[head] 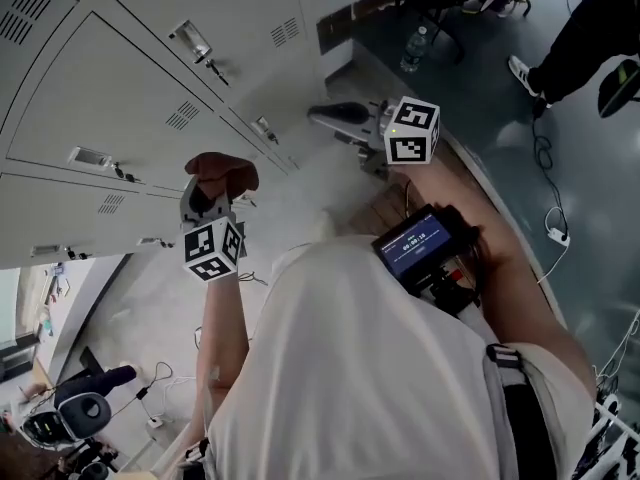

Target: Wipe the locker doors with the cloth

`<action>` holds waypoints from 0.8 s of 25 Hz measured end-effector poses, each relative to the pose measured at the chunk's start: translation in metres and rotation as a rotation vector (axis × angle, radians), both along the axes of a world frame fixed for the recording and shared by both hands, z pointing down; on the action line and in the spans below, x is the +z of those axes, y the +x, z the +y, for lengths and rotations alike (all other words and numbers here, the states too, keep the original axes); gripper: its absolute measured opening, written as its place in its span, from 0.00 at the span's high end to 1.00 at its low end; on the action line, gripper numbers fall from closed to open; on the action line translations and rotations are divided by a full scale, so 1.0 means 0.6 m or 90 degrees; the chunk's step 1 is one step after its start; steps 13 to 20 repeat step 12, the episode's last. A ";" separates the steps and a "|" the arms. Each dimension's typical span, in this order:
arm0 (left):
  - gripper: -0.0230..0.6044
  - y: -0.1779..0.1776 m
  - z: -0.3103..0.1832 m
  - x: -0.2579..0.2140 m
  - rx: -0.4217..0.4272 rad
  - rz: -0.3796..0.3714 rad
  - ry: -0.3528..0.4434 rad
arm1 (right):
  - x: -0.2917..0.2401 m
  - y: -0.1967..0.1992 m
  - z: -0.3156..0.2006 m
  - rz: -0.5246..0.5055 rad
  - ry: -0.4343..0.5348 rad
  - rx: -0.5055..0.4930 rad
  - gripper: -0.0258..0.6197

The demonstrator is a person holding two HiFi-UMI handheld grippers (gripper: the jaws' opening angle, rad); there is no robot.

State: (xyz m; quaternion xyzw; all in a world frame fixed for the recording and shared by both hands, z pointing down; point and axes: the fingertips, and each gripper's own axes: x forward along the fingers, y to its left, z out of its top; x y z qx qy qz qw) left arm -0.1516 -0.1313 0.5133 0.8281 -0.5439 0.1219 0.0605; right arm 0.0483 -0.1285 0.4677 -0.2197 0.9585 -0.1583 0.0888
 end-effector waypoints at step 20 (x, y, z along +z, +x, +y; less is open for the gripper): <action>0.86 0.067 0.014 -0.001 0.050 -0.014 0.005 | 0.003 0.049 0.041 0.015 0.001 0.018 0.93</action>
